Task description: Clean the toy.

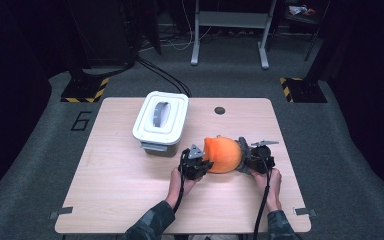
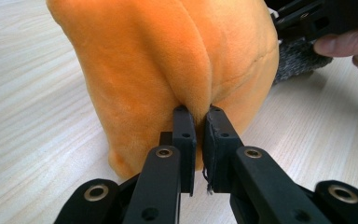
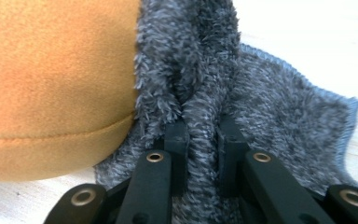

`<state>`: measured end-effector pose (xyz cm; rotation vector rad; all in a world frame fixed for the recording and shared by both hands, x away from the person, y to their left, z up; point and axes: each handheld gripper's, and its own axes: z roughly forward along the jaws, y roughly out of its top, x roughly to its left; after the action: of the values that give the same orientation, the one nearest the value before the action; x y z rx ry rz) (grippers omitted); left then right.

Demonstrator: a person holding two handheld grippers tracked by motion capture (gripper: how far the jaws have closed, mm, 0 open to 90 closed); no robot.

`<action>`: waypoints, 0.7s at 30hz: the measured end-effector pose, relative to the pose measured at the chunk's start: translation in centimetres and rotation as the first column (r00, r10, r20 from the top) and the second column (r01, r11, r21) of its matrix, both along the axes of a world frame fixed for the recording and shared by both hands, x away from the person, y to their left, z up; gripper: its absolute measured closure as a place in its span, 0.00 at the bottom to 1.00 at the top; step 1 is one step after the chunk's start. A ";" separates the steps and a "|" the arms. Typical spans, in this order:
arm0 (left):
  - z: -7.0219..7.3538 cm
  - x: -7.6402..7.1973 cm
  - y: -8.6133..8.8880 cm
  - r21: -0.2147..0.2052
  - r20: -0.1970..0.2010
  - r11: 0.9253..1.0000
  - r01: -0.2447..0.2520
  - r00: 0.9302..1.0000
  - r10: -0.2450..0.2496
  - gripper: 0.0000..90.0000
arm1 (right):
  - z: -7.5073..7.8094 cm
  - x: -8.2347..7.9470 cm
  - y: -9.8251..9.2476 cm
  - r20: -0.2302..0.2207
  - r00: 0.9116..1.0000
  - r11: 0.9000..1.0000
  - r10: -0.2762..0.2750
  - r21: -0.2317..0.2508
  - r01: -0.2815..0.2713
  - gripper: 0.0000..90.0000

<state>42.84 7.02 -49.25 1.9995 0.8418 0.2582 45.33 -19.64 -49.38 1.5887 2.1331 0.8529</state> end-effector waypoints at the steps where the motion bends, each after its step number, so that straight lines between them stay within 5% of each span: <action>1: 0.0 0.0 0.0 0.001 -0.001 1.000 -0.001 1.000 0.001 0.94 | 0.2 -0.1 -0.1 0.003 1.000 1.000 0.001 -0.001 -0.001 0.87; 12: 0.0 0.1 0.2 -0.002 -0.003 1.000 -0.004 1.000 0.004 0.93 | 3.7 -1.8 -1.2 0.094 0.996 0.999 0.003 0.045 -0.007 0.87; 21: 0.0 0.2 0.1 -0.001 0.000 1.000 -0.008 1.000 0.008 0.93 | 7.5 -3.6 0.8 0.188 0.975 0.989 0.116 0.065 -0.130 0.87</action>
<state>43.04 7.16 -49.29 1.9961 0.8494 0.2625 41.68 -18.79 -41.85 1.3647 2.1059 1.0896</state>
